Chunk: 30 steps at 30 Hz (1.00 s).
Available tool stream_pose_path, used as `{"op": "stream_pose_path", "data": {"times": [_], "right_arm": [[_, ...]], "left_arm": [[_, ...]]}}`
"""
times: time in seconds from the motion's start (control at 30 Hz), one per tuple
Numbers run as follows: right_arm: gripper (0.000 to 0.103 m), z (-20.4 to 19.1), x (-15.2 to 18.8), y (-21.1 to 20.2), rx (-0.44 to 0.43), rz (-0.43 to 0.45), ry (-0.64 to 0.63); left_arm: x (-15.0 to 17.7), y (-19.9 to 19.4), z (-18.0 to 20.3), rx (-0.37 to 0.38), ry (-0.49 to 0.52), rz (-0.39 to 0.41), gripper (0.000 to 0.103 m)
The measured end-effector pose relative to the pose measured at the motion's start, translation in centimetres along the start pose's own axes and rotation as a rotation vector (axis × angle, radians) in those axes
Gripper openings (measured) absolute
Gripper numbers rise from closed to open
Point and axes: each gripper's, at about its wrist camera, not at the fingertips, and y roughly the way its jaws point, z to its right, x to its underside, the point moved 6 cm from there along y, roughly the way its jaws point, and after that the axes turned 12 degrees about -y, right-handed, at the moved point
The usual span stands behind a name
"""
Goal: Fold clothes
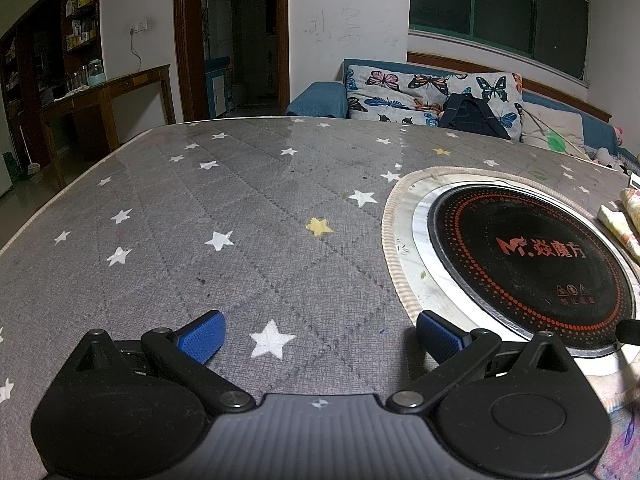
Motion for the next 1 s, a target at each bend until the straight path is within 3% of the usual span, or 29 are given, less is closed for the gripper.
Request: {"op": "stream_pose_path", "data": {"times": [0.37,0.7,1.0], "right_arm": [[0.103,-0.6,-0.5,0.3,-0.177,0.020,-0.069],[0.103,-1.4,-0.5,0.3,-0.256,0.037,-0.161],[0.103,-1.8,-0.4,0.3,-0.260,0.031,-0.185]], "left_arm": [[0.0,0.0,0.0,0.000,0.000,0.000,0.103],[0.0,0.0,0.0,0.000,0.000,0.000,0.103],[0.0,0.0,0.0,0.000,0.000,0.000,0.103]]}}
